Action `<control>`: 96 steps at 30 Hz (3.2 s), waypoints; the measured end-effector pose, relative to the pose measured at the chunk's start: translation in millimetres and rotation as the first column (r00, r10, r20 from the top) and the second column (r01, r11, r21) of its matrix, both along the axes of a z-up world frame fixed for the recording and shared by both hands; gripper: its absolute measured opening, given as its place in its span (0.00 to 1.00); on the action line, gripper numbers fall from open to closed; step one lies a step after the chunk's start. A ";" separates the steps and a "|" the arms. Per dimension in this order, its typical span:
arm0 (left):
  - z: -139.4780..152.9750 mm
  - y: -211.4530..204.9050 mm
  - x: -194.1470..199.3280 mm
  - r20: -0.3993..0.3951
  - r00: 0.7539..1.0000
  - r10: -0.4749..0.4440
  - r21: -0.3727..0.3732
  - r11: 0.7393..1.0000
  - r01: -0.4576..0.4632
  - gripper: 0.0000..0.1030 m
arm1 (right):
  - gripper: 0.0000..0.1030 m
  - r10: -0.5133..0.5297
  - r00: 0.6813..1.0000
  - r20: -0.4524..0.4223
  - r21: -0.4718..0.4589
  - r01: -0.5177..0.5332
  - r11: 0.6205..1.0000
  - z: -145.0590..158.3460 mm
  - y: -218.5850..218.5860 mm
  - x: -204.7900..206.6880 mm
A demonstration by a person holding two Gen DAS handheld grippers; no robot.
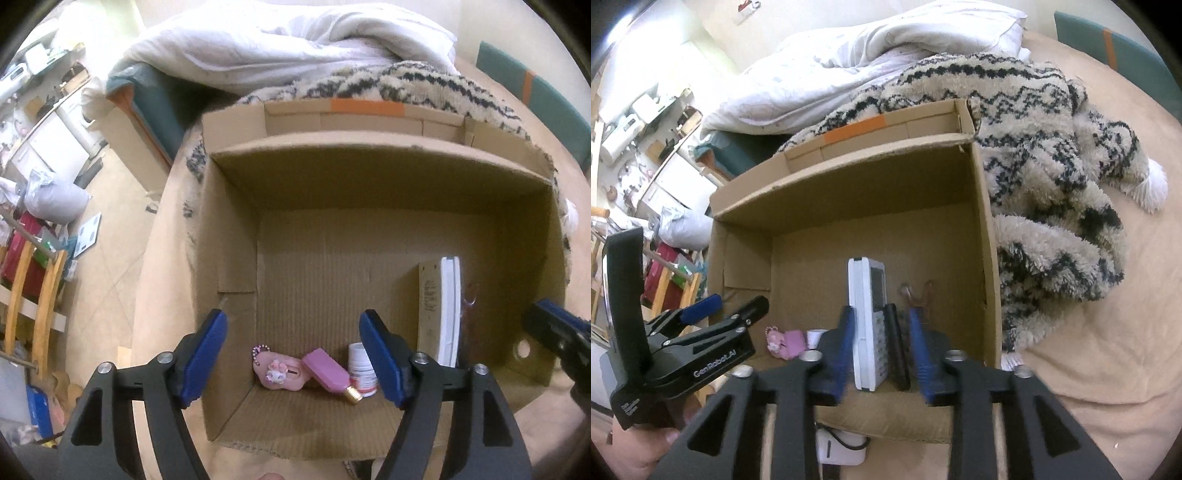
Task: Organize rigid objects
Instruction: 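Withdraw the right gripper and grasp the white earbuds case beside the box, then grasp the black flashlight with the left gripper while the right holds the earbuds case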
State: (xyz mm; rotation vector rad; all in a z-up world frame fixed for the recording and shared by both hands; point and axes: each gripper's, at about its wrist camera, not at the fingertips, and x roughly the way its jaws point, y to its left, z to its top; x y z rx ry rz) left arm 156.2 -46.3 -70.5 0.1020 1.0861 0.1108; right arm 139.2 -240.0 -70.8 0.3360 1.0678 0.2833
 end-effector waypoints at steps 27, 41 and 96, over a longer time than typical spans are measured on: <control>42.2 50.0 -64.3 0.065 0.997 0.040 -0.028 0.999 -0.038 0.79 | 0.80 -0.016 0.998 0.067 0.024 0.015 1.000 26.2 -7.8 -42.3; 30.9 67.5 -101.9 0.082 0.996 0.034 -0.033 0.999 -0.032 0.79 | 0.80 -0.026 1.000 -0.007 0.069 0.027 0.997 10.8 -4.4 -79.4; 0.7 87.8 -98.7 -0.068 0.992 0.110 -0.154 0.981 -0.120 0.79 | 0.56 0.182 0.916 -0.357 0.092 -0.159 0.983 -36.1 58.9 -109.9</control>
